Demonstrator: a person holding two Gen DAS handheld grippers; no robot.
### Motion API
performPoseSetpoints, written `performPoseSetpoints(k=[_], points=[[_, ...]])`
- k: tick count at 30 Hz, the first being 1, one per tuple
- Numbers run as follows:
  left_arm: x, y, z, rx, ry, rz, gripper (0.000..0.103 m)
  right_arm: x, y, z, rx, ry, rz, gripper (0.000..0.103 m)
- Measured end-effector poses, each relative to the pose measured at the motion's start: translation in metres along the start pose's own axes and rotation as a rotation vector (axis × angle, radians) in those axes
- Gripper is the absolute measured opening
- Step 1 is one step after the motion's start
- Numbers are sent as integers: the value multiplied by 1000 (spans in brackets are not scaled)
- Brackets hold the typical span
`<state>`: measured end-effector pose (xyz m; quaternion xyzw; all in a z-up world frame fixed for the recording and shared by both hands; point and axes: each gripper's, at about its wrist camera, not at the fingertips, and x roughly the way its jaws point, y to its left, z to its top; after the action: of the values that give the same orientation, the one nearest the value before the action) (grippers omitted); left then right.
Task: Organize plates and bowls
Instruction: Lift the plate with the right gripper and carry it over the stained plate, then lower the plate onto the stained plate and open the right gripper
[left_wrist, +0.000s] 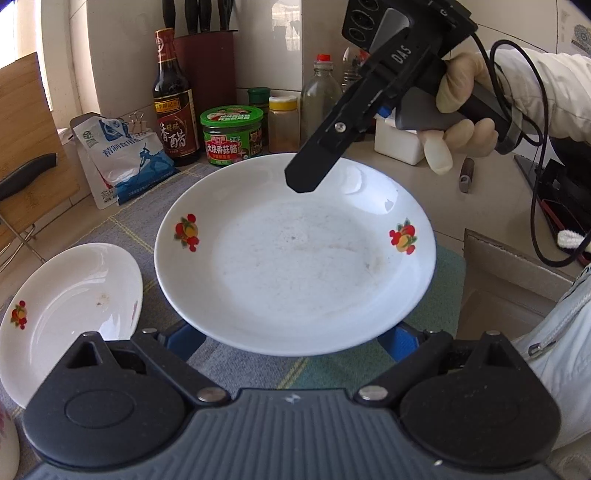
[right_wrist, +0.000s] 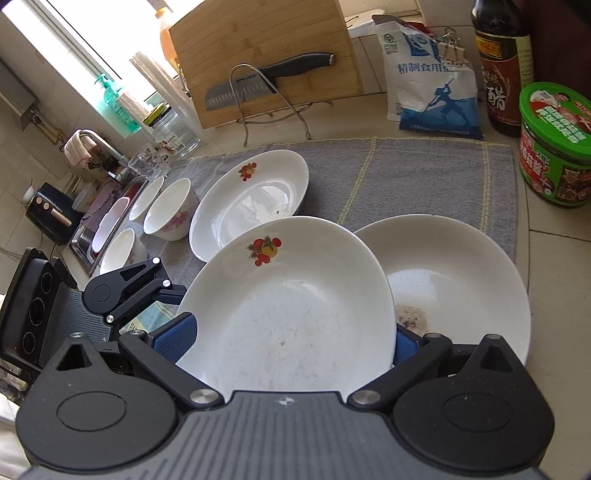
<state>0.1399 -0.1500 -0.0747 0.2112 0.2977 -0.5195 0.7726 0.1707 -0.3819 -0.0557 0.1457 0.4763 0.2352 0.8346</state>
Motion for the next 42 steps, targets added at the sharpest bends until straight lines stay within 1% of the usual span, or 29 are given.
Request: performPoseSetpoints(k=[8, 20, 27, 34, 42], points=[[24, -7, 12, -13, 26, -1, 98, -2, -32, 1, 25, -2, 9, 103], [37, -8, 24, -3, 43, 23, 98, 0, -54, 2, 43, -7, 21, 103], [49, -4, 32, -28, 84, 17, 98, 0, -60, 1, 52, -13, 4, 103], [54, -1, 35, -22, 114, 14, 98, 1, -65, -1, 66, -9, -12, 103], [58, 2, 37, -1, 124, 15, 97, -8, -65, -6, 86, -23, -27, 103]])
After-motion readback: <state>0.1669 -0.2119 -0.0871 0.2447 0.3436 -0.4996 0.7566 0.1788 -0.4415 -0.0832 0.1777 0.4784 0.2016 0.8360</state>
